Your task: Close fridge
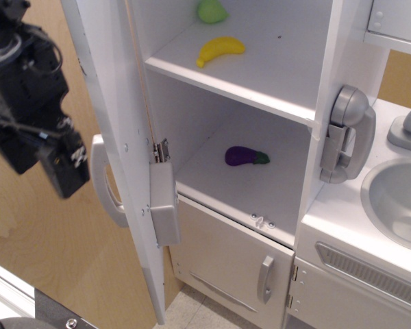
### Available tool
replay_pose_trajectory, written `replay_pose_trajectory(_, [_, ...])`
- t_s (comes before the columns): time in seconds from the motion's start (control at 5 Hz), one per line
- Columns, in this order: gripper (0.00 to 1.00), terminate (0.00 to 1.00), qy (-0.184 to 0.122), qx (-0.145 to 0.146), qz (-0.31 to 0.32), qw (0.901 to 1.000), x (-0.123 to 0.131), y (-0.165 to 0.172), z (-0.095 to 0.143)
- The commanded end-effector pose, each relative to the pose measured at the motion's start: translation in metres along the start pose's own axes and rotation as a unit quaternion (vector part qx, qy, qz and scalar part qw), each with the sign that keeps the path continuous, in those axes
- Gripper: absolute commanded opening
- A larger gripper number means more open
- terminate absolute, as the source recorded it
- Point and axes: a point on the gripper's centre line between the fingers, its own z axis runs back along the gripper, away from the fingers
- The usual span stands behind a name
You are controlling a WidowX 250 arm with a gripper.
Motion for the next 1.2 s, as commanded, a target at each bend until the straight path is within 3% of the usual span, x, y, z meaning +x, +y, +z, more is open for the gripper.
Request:
replay_pose_trajectory(0.0, [1.00,0.00,-0.017,0.017,0.010,0.9997,0.037,0.016,0.006])
replay_pose_trajectory(0.2, [1.00,0.00,-0.006,0.019,0.007,0.9998,0.044,0.001,0.000])
replay_pose_trajectory(0.6, [1.00,0.00,-0.027,0.012,0.015,0.9994,0.068,-0.041,-0.005])
replay_pose_trajectory(0.8, [1.00,0.00,-0.046,0.015,0.034,0.9983,0.088,-0.058,-0.007])
replay_pose_trajectory(1.0, [1.00,0.00,-0.041,0.013,0.055,0.9975,0.118,-0.067,-0.011])
